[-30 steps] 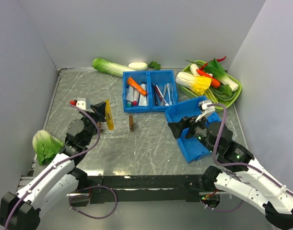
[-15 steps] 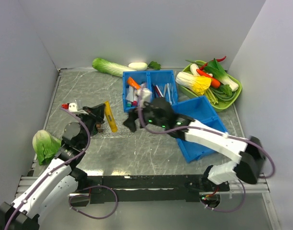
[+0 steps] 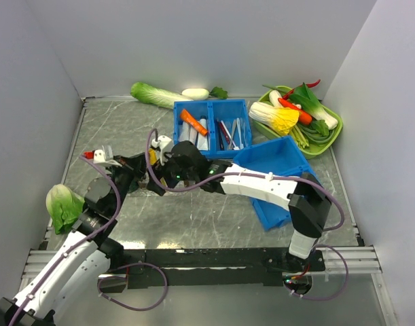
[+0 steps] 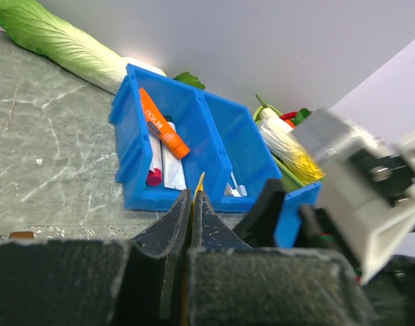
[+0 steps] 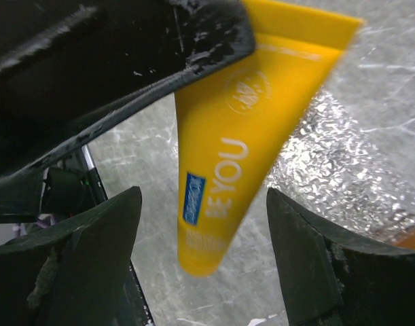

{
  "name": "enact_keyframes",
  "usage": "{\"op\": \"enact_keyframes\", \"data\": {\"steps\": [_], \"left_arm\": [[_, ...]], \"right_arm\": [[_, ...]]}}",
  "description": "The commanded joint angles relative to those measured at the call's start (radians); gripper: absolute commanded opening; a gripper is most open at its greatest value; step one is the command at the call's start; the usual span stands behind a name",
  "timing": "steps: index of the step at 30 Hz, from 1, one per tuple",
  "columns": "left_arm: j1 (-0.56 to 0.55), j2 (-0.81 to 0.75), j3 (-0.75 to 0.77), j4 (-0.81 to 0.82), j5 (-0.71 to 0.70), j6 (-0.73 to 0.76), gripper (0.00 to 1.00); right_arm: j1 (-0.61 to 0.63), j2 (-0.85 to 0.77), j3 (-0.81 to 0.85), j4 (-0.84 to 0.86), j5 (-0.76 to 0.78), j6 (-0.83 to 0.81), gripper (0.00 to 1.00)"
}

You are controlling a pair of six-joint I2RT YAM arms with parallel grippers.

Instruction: Prepare toiletry sets of a toothbrush and toothpaste on the tray

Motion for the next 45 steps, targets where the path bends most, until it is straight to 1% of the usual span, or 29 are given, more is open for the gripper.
{"op": "enact_keyframes", "data": {"steps": [1,2,3,5,6,8,9,11,12,14,15,18,19,22,24,25,29,31,40,43,45], "left_arm": [[0.0,-0.031,0.049,0.013,0.027,-0.048,0.01],[0.0,-0.035,0.05,0.007,0.027,-0.049,0.01],[0.0,-0.038,0.052,-0.003,0.027,-0.054,0.01],[0.0,-0.043,0.061,-0.036,0.029,-0.055,0.01],[0.0,-0.046,0.066,-0.052,0.032,-0.057,0.01],[0.0,-0.051,0.081,-0.103,0.04,-0.057,0.01],[0.0,-0.052,0.09,-0.128,0.04,-0.06,0.01],[0.0,-0.054,0.116,-0.189,0.058,-0.057,0.07],[0.0,-0.054,0.126,-0.216,0.067,-0.051,0.17],[0.0,-0.051,0.153,-0.256,0.101,-0.048,0.35],[0.0,-0.046,0.168,-0.31,0.115,-0.038,0.47],[0.002,-0.025,0.225,-0.4,0.156,-0.02,0.62],[0.0,-0.011,0.237,-0.455,0.162,-0.015,0.63],[0.0,0.017,0.276,-0.547,0.199,0.0,0.63],[0.0,0.028,0.294,-0.575,0.207,0.003,0.63],[0.0,0.034,0.297,-0.595,0.236,0.002,0.63],[0.002,0.057,0.326,-0.625,0.317,0.018,0.63],[0.002,0.073,0.337,-0.633,0.352,0.023,0.63],[0.003,0.127,0.377,-0.65,0.434,-0.003,0.62],[0.009,0.149,0.389,-0.664,0.458,-0.012,0.55],[0.012,0.15,0.393,-0.67,0.465,-0.021,0.48]], "right_arm": [[0.011,0.033,0.069,0.016,0.006,-0.019,0.77],[0.013,0.033,0.061,0.02,0.009,-0.019,0.76],[0.011,0.03,0.057,0.024,0.01,-0.019,0.67],[0.013,0.024,0.046,0.026,0.016,-0.029,0.58],[0.013,0.017,0.041,0.027,0.019,-0.033,0.52],[0.013,0.007,0.025,0.026,0.021,-0.05,0.47],[0.011,-0.005,0.018,0.026,0.016,-0.056,0.41],[0.011,-0.017,-0.007,0.03,-0.003,-0.075,0.36],[0.011,-0.029,-0.017,0.03,-0.008,-0.084,0.33],[0.011,-0.04,-0.031,0.023,-0.02,-0.104,0.3],[0.013,-0.049,-0.032,0.017,-0.025,-0.11,0.29],[0.011,-0.072,-0.04,-0.017,-0.043,-0.145,0.27],[0.013,-0.08,-0.043,-0.022,-0.048,-0.157,0.27],[0.013,-0.111,-0.057,-0.043,-0.068,-0.179,0.26],[0.011,-0.134,-0.07,-0.051,-0.086,-0.187,0.25],[0.011,-0.143,-0.075,-0.06,-0.091,-0.191,0.26],[0.011,-0.172,-0.087,-0.095,-0.119,-0.2,0.25],[0.013,-0.184,-0.09,-0.111,-0.131,-0.233,0.25],[0.013,-0.203,-0.115,-0.18,-0.122,-0.291,0.24],[0.011,-0.213,-0.127,-0.184,-0.117,-0.302,0.24],[0.014,-0.224,-0.13,-0.191,-0.106,-0.312,0.24]]}}
